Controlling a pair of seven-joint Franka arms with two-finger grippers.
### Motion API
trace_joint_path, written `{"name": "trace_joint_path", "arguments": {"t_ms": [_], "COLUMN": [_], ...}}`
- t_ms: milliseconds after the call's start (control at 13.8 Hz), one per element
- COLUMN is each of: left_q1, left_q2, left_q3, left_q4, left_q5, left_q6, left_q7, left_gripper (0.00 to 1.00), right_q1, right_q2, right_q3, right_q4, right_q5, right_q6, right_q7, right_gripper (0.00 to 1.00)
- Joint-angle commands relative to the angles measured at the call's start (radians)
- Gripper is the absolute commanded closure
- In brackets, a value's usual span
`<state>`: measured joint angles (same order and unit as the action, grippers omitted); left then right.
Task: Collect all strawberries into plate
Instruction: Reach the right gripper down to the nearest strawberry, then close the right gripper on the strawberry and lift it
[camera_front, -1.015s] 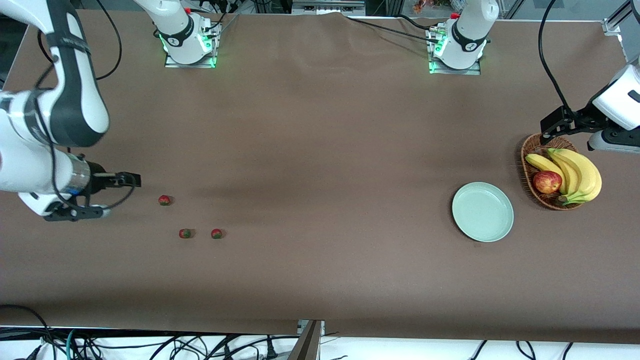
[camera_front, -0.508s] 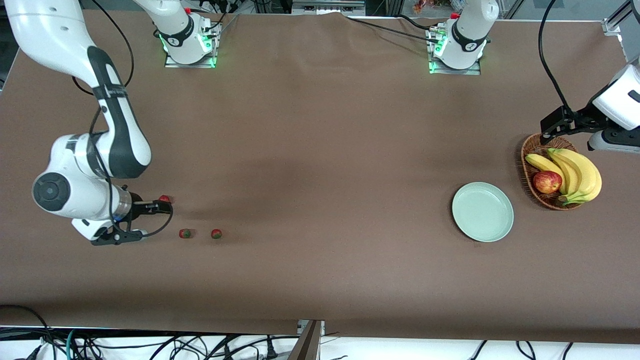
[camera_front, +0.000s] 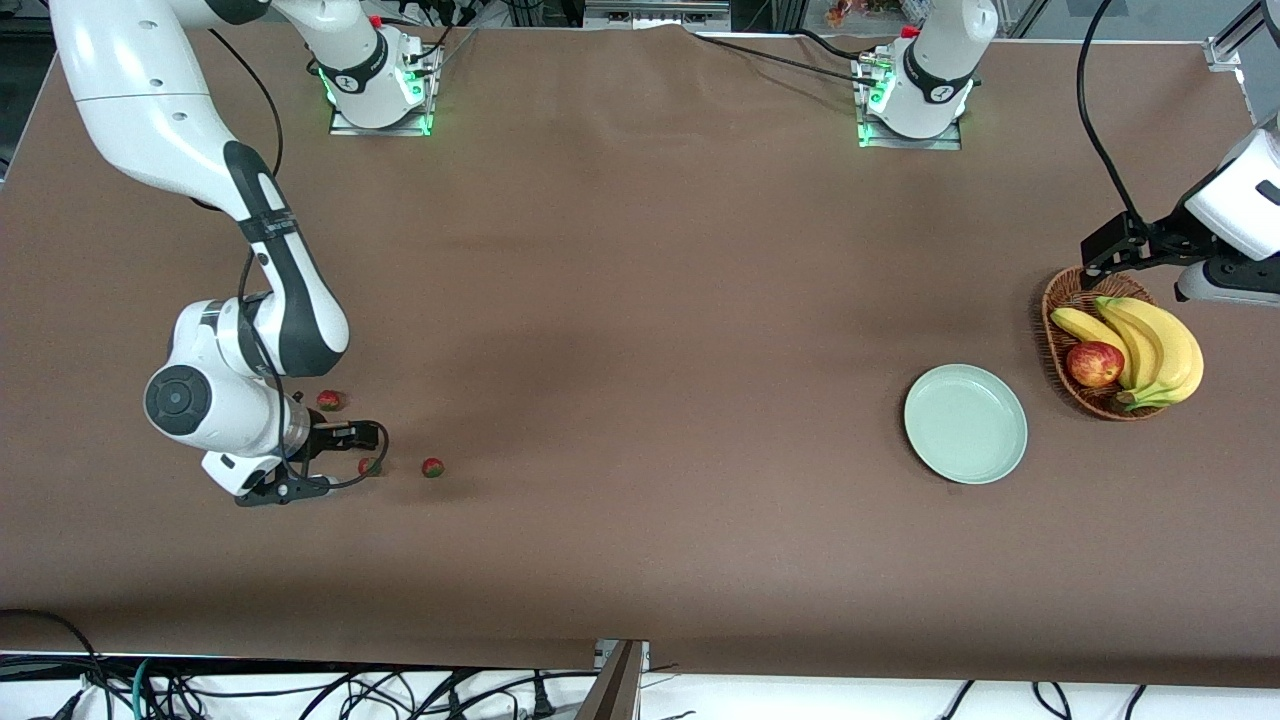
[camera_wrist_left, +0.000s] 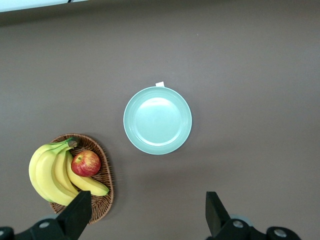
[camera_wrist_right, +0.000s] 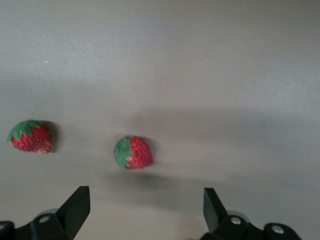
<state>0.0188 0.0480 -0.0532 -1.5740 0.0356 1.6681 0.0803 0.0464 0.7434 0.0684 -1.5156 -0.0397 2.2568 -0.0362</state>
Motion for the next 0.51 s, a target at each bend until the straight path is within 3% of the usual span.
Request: {"name": "trace_joint_path", "arguments": {"t_ms": [0,435], "left_q1": [0.001,0.001], "left_q2": [0.012,0.012], "left_q3": [0.001,0.001], "left_q4": [0.029,0.029], "left_q5": [-0.014,-0.014], "left_q6": [-0.024,-0.024], "left_q7": [-0.002,-0.002], "left_gripper": [0.0,0.0], "right_q1": [0.007,0.007], "right_q2": [0.03,0.068], "right_q3": [0.004,0.004], "right_q4": [0.014,0.012], "right_q5": [-0.016,-0.017], "right_q6": [0.064,0.133], "right_q7": [-0.001,-0.007], "right_gripper": [0.0,0.0]}}
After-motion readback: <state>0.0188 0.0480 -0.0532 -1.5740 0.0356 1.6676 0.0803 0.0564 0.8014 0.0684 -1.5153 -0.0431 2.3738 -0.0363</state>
